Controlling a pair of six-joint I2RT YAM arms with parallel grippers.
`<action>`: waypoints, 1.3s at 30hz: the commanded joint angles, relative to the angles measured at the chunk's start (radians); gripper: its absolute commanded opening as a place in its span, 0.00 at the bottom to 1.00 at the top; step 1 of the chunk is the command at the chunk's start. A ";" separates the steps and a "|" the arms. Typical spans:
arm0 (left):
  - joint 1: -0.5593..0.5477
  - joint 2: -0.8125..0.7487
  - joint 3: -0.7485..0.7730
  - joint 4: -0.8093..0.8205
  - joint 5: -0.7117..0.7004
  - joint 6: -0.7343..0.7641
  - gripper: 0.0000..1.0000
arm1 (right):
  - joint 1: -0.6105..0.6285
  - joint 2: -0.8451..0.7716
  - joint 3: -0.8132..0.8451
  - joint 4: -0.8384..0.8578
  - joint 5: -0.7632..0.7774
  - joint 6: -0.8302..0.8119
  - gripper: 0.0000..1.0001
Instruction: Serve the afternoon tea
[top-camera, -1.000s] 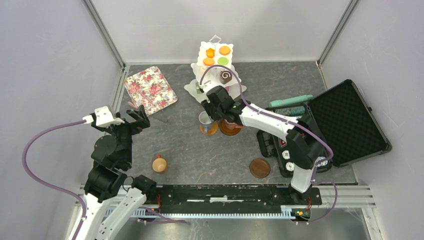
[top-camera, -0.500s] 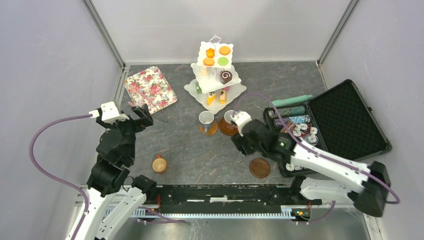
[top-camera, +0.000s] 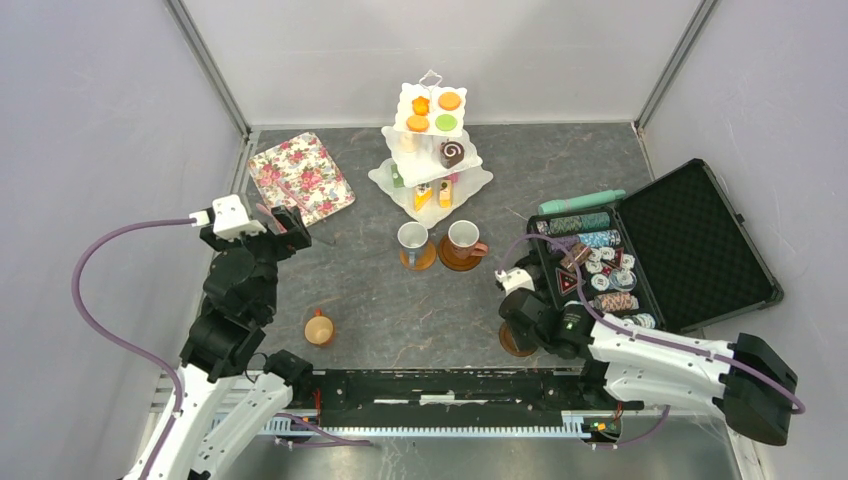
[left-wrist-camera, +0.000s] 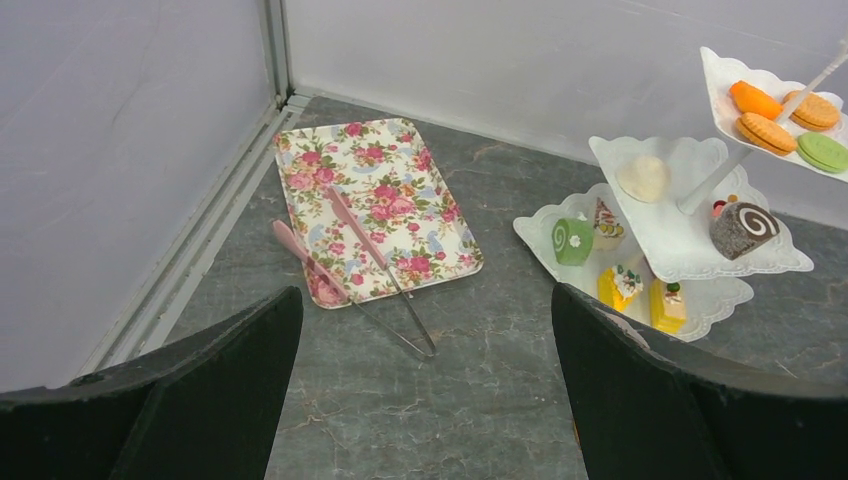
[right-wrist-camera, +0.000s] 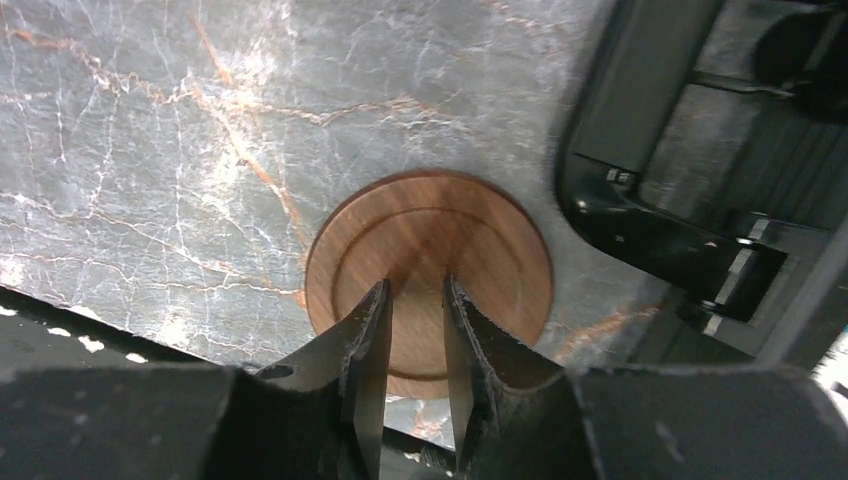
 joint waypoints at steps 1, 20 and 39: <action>0.006 0.013 0.001 0.033 -0.036 0.007 1.00 | 0.049 0.053 -0.038 0.159 0.001 0.036 0.31; 0.007 0.052 0.005 0.030 0.000 -0.002 1.00 | 0.172 0.738 0.422 0.618 -0.190 -0.245 0.45; -0.076 0.376 0.056 -0.256 0.834 -0.390 1.00 | 0.118 0.054 0.147 0.453 0.258 -0.421 0.92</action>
